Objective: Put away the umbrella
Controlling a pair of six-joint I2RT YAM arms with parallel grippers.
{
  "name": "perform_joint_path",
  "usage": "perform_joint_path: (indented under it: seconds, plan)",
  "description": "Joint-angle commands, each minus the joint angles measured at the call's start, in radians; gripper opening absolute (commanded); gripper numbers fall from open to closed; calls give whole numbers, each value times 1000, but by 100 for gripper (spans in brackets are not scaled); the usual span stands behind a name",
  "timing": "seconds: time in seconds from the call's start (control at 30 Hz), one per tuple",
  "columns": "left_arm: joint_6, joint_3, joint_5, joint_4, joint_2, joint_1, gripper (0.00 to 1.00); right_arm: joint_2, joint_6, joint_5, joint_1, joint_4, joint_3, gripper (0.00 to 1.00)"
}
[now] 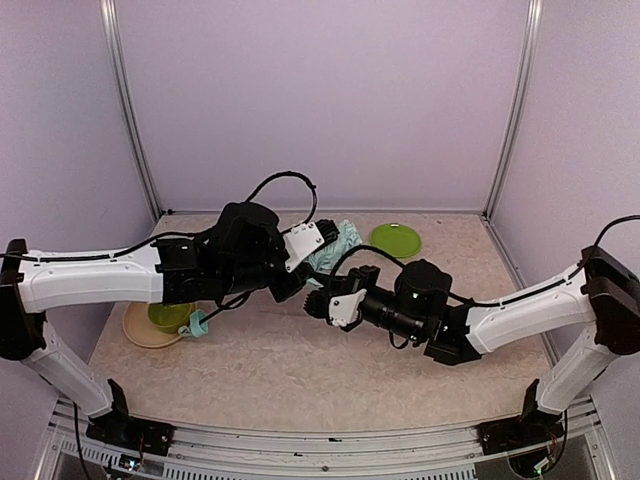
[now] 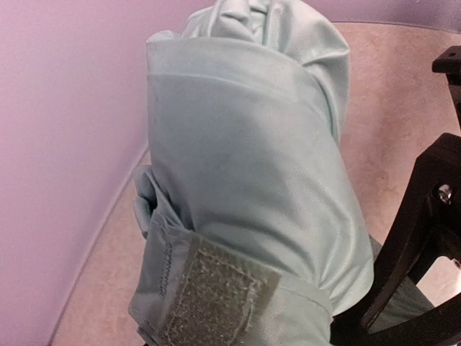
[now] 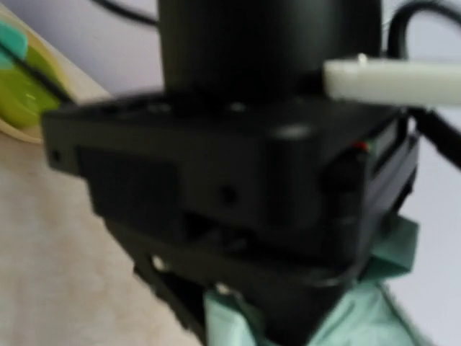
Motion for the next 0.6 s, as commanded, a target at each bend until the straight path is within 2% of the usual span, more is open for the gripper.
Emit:
perform_joint_path:
  seconds: [0.0,0.13,0.23,0.43,0.57]
  plan:
    - [337,-89,-332,271,-99,-77,0,94,-136,131,9,152,29,1]
    - [540,-218,-436,431,-168,-121,0,110,-176,135,8,217,-6,6]
    - [643,-270,-458,494,-197,-142,0,104,-182,135,8,223,-18,9]
    - [784,-305,-486,566,-194,-173,0,114,-225,125,5,212,-23,16]
    - [821,-302,-508,592,-182,-170,0,118,-234,120,5,218,-40,25]
